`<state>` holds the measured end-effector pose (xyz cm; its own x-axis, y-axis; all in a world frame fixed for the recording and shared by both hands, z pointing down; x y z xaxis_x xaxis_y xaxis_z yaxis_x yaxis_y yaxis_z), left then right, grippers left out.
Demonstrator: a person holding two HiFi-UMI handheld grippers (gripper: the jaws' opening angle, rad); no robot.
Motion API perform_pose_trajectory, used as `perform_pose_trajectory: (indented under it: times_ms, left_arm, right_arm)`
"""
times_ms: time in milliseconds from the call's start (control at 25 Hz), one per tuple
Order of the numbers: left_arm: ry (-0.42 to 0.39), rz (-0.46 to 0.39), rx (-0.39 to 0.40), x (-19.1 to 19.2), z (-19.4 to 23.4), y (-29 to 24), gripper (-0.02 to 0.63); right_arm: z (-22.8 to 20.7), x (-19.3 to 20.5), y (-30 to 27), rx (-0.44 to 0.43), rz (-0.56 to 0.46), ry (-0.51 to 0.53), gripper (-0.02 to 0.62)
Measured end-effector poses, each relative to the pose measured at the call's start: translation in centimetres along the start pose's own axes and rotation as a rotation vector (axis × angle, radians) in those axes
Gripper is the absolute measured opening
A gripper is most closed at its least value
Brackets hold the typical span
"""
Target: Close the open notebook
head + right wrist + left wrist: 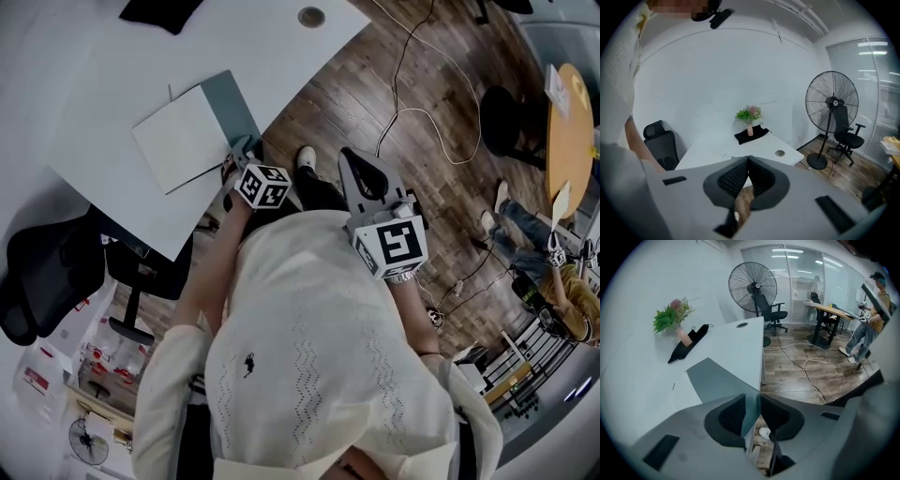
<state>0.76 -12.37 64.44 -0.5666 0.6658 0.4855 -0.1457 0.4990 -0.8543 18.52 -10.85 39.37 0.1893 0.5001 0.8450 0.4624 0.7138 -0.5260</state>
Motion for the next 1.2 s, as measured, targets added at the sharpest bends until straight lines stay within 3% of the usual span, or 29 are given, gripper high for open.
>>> perform_pose_trajectory:
  times_ms: [240,480,880,1200]
  left_arm:
    - [0.068,-0.002,0.074,-0.4,0.2,0.2,0.031]
    - [0.147,-0.026,0.096,-0.5,0.5,0.5,0.018]
    - [0.218,-0.096,0.080,-0.7,0.8,2.2,0.018]
    - [0.315,-0.154,0.023,-0.8,1.2,3.8,0.018]
  right_arm:
    - [0.3,-0.1,-0.4,-0.017,0.000,0.011,0.002]
    - [0.4,-0.2,-0.5,-0.030,-0.005,0.027,0.002]
    - [0.2,-0.5,-0.7,-0.059,-0.015,0.037,0.002]
    - [-0.1,-0.7,-1.4,-0.134,-0.022,0.071,0.002]
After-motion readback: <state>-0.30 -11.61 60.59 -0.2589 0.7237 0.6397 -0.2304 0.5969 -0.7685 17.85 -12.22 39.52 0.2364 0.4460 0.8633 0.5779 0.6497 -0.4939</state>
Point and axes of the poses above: the fingertips, and each gripper's own axes: y backward along the fingers, z to its left, x out of its underside, the point moved 7 cm from there along y, backward along the fingers, and after that the axes turned 1 degree about x, right-handed, at the moved point
